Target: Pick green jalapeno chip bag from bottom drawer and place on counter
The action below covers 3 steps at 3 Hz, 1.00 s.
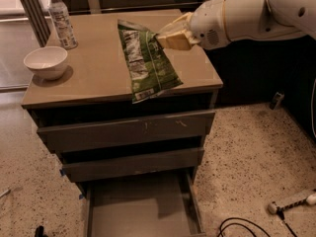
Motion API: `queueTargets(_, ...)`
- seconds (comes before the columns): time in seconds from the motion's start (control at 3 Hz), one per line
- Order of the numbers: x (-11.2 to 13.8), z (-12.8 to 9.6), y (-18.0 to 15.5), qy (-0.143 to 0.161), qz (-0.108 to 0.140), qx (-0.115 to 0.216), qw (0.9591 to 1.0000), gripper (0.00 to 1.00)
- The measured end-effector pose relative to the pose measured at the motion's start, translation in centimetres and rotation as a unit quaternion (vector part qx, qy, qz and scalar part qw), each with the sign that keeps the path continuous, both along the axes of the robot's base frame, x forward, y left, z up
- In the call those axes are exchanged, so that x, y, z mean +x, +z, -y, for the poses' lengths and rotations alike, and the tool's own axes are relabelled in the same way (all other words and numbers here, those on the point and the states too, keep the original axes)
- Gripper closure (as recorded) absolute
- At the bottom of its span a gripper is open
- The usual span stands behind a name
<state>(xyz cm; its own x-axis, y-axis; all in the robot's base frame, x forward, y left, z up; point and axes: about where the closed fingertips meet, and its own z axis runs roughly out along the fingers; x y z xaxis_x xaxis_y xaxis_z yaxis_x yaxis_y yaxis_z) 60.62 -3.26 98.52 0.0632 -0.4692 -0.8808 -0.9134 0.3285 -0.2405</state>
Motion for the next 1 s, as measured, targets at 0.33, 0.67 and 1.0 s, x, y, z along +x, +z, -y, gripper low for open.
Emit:
queueTargets(0.33,3.7,-0.5,0.1,-0.015,-0.009,0.01,0.9998,1.0)
queueTargets(0.67,7.0,-1.7,-0.3,-0.017,-0.02,0.016,0.9995,1.0)
queueTargets(1.0,9.5,-2.6,-1.5,-0.017,-0.027,0.007,0.9995,1.0)
